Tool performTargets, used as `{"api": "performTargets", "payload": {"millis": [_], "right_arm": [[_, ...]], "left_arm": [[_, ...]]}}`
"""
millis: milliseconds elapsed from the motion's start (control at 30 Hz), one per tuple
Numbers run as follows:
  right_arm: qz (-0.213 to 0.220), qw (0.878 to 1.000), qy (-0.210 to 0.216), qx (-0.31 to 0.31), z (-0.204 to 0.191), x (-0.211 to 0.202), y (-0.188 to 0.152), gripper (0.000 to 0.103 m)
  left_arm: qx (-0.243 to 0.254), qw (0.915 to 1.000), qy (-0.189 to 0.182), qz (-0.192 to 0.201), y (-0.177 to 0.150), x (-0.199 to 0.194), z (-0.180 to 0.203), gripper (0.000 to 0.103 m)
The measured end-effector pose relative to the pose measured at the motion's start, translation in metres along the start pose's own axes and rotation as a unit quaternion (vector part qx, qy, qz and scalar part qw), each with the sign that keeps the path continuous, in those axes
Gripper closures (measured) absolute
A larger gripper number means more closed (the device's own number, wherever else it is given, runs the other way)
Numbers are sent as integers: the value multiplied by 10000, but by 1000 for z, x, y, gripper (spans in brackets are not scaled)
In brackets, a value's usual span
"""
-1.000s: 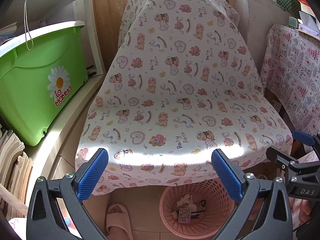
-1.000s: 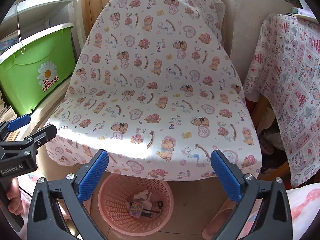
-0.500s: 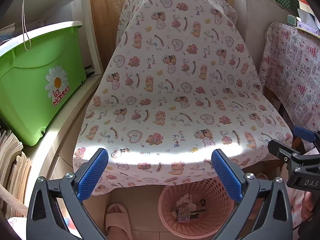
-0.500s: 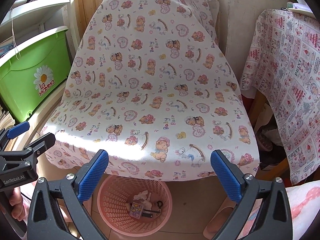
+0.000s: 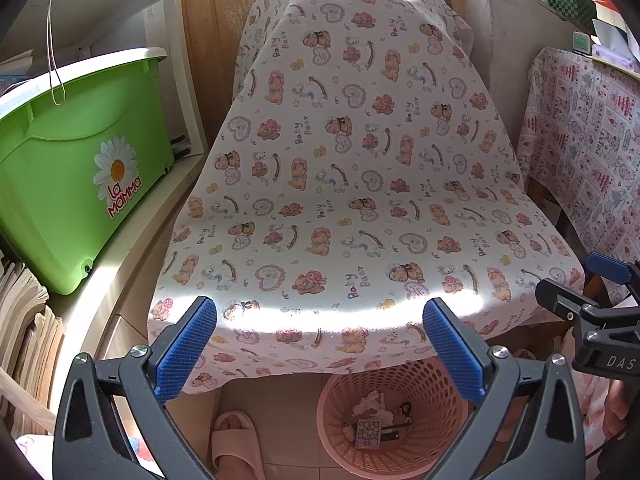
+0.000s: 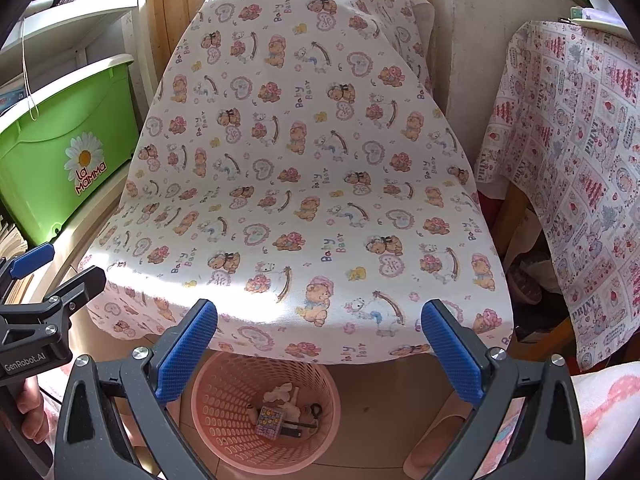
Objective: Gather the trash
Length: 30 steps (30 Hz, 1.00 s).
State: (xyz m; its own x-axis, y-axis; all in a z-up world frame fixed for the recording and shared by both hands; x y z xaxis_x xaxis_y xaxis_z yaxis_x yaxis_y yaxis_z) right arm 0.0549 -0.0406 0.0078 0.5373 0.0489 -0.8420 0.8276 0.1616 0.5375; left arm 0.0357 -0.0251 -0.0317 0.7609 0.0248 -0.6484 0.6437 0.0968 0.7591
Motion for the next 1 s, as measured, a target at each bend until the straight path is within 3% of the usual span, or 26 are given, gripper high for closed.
{"api": "performTargets", "payload": {"millis": [1000], "right_arm": [[-43, 10000, -14, 82, 0, 1, 0, 0]], "left_arm": [[-545, 9981, 10, -299, 4, 13, -23, 1]]}}
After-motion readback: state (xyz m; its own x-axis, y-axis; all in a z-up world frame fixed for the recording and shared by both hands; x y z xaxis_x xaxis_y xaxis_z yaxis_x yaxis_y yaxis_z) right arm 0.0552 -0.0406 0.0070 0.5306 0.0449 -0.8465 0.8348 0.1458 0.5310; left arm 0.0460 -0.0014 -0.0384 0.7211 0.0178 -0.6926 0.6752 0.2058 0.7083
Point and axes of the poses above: each gripper's, at about its wrist camera, not at the fingertips, and x roughly the way its jaws point, z to its right, y to its top, the point moved 3 cm from there along x, roughly the way its jaws point, and after that the axes turned 11 degrees about -x, right-handed, at the moved point
